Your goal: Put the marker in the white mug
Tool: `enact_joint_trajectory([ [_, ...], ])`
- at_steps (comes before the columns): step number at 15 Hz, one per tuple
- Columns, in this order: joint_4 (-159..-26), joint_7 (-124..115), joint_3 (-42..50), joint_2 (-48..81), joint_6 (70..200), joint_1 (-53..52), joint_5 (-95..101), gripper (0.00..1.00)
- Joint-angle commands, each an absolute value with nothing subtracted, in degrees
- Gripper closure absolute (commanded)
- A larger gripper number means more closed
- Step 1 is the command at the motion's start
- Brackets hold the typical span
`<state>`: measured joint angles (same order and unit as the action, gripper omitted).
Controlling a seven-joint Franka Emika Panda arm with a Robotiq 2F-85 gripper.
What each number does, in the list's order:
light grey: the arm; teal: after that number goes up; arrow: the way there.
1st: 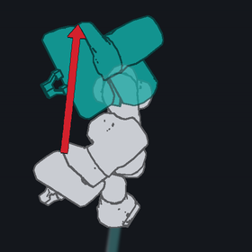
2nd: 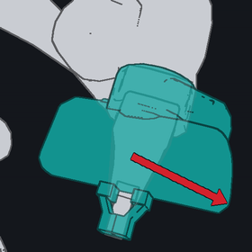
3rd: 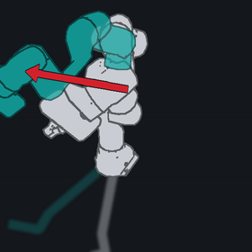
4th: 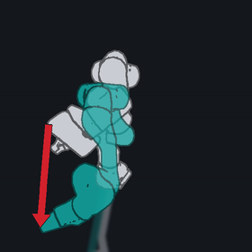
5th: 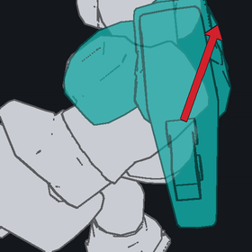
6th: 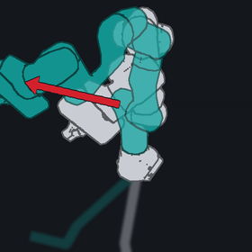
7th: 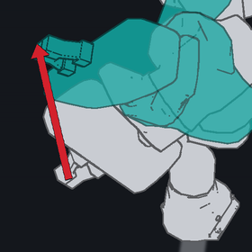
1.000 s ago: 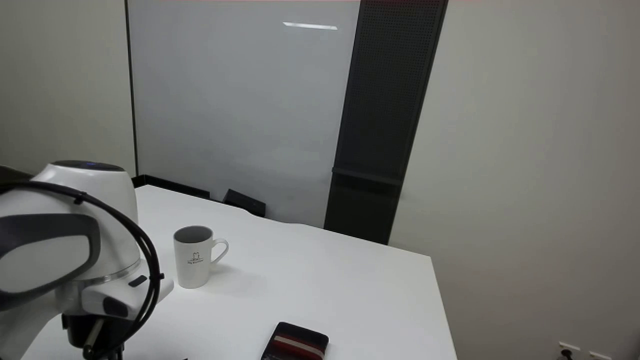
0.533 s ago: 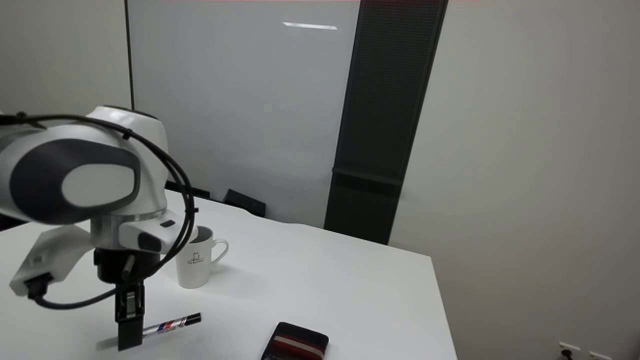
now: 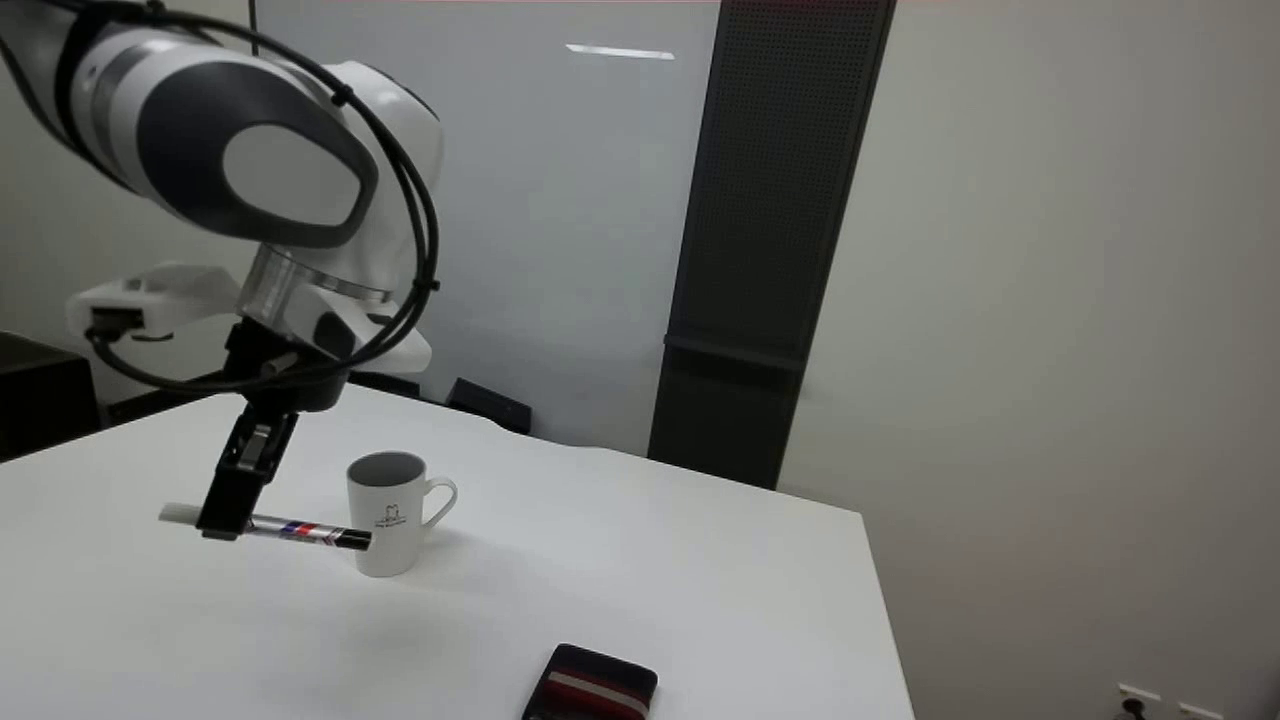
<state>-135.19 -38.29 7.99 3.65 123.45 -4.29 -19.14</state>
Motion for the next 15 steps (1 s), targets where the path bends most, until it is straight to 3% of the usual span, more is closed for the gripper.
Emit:
enact_joint_trajectory([
  [1,-132.7,-37.0,6.9,1.1,116.5,0.3,-28.6,0.92],
  [15,-122.5,-33.8,7.8,9.6,108.6,7.0,-62.9,0.92],
])
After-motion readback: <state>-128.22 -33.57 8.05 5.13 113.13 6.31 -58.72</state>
